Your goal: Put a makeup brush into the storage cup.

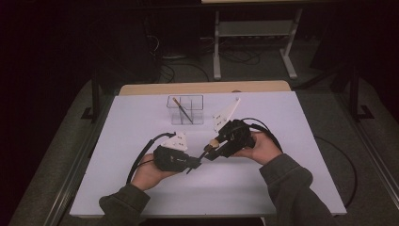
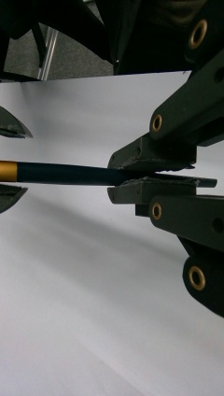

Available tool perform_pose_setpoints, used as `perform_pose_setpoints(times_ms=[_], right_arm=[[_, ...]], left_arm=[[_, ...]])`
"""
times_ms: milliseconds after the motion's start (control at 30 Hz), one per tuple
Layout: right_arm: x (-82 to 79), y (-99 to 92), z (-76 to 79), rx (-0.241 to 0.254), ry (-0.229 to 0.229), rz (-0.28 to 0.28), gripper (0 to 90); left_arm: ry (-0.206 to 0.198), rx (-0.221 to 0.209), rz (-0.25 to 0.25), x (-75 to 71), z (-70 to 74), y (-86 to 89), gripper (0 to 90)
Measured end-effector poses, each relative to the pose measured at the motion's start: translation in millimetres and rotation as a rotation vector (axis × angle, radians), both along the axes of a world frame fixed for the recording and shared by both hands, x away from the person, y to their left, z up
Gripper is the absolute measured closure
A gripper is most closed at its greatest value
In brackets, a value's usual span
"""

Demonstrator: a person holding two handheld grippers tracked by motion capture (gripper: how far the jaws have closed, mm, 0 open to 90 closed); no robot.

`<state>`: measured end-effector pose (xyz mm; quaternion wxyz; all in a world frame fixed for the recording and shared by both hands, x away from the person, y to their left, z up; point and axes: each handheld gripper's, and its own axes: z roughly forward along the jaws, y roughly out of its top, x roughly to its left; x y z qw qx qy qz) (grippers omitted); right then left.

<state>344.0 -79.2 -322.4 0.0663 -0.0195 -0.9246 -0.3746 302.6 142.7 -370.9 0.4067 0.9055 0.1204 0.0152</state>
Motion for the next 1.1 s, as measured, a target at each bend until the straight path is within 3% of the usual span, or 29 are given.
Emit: perform_pose_setpoints(times_ms=[200, 400, 467, 500, 667, 733, 867, 967, 1000, 1067, 1100], right_arm=[[1.2, 0.1, -0.3, -0.001, 0.016, -0.003, 80.8], [0.1, 0.5, -1.4, -0.019, 0.018, 0.015, 82.8], [0.1, 1.5, -2.0, -0.024, 0.001, 0.027, 83.0], [-1.0, 2.6, -2.5, -0.027, 0.007, 0.032, 83.0], [-3.1, 6.3, -2.3, -0.066, -0.020, 0.054, 83.0], [-3.4, 6.5, -1.5, -0.063, -0.025, 0.058, 83.1], [-4.4, 5.9, -1.4, -0.059, -0.027, 0.045, 83.0], [-2.9, 3.3, -0.7, -0.047, -0.012, 0.027, 81.7], [-2.5, 1.8, -0.4, -0.039, -0.018, 0.014, 77.1], [-1.6, -0.6, 0.0, -0.023, -0.006, -0.009, 74.9], [-1.9, -2.2, -0.2, -0.013, -0.013, -0.019, 74.2]], left_arm=[[-0.012, 0.003, -0.017, 0.3, -0.6, -1.5, 83.8], [0.003, 0.019, -0.042, 1.0, -3.1, -4.6, 82.9], [0.014, 0.006, -0.035, 1.5, -3.7, -4.8, 74.2], [0.016, 0.007, -0.035, 1.5, -3.7, -5.0, 74.1], [0.011, 0.020, -0.047, -1.0, -2.0, -8.1, 77.0], [0.000, 0.033, -0.059, -0.6, -1.0, -7.9, 82.5], [-0.022, 0.039, -0.061, -0.4, -0.7, -7.9, 83.6], [-0.024, 0.019, -0.045, 0.4, 0.4, -6.6, 83.9], [-0.019, 0.007, -0.036, 0.7, 0.7, -6.0, 83.9], [0.001, -0.053, -0.001, 0.6, 1.5, -4.6, 83.9], [-0.005, -0.058, 0.003, 1.5, 2.4, -3.7, 84.0]])
